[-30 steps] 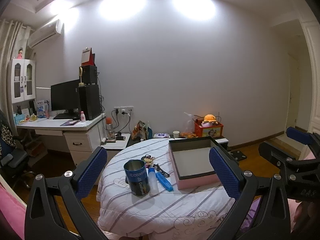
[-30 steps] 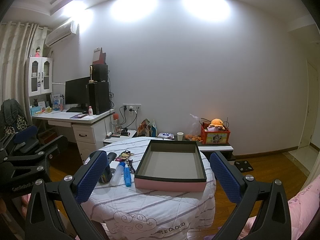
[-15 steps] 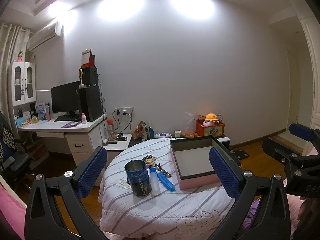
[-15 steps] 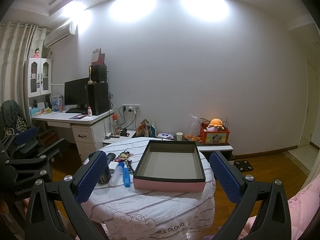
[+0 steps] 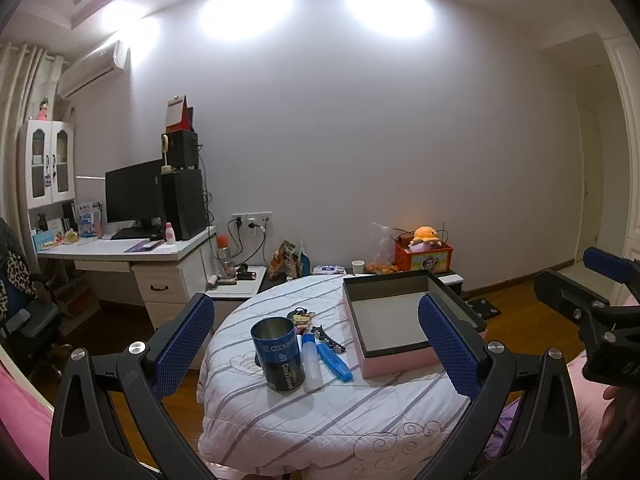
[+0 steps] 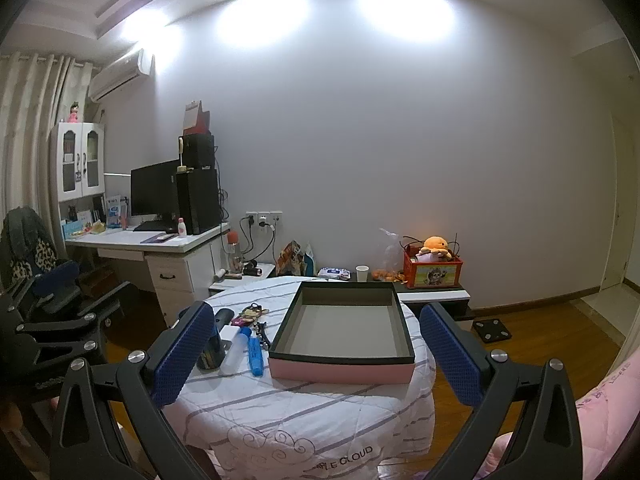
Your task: Organize rigid objects
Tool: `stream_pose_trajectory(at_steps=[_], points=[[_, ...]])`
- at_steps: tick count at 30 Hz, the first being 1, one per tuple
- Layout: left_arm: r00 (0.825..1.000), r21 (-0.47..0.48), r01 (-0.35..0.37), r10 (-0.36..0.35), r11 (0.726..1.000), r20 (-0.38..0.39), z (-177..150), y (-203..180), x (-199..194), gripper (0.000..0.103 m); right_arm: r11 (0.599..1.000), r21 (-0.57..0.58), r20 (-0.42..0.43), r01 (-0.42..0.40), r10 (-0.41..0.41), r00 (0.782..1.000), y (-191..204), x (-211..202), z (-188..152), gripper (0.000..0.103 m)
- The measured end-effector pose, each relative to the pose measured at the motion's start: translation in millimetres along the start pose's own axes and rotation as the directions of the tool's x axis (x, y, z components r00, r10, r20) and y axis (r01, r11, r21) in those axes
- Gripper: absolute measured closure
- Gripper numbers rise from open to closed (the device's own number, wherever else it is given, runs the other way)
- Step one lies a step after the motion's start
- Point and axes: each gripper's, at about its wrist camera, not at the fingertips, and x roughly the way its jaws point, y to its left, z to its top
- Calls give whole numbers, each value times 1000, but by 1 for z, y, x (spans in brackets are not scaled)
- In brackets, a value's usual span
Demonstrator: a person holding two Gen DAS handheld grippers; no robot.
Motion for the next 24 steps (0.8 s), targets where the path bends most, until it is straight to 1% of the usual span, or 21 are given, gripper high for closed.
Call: stream_pose_trajectory(at_steps=[18, 21, 24], points=[[998, -13, -26, 25, 1000, -54, -18, 9, 25, 0, 1000, -13, -65, -4, 4, 998, 2, 26, -16, 0], [997, -19, -40, 39, 999, -63, -23, 15, 32, 0, 1000, -15, -78, -4, 3, 997, -1, 34, -20, 0], [994, -26, -65, 63, 998, -87, -32, 27, 43, 0, 1000, -8, -102, -2, 1, 995, -8, 47, -27, 0]])
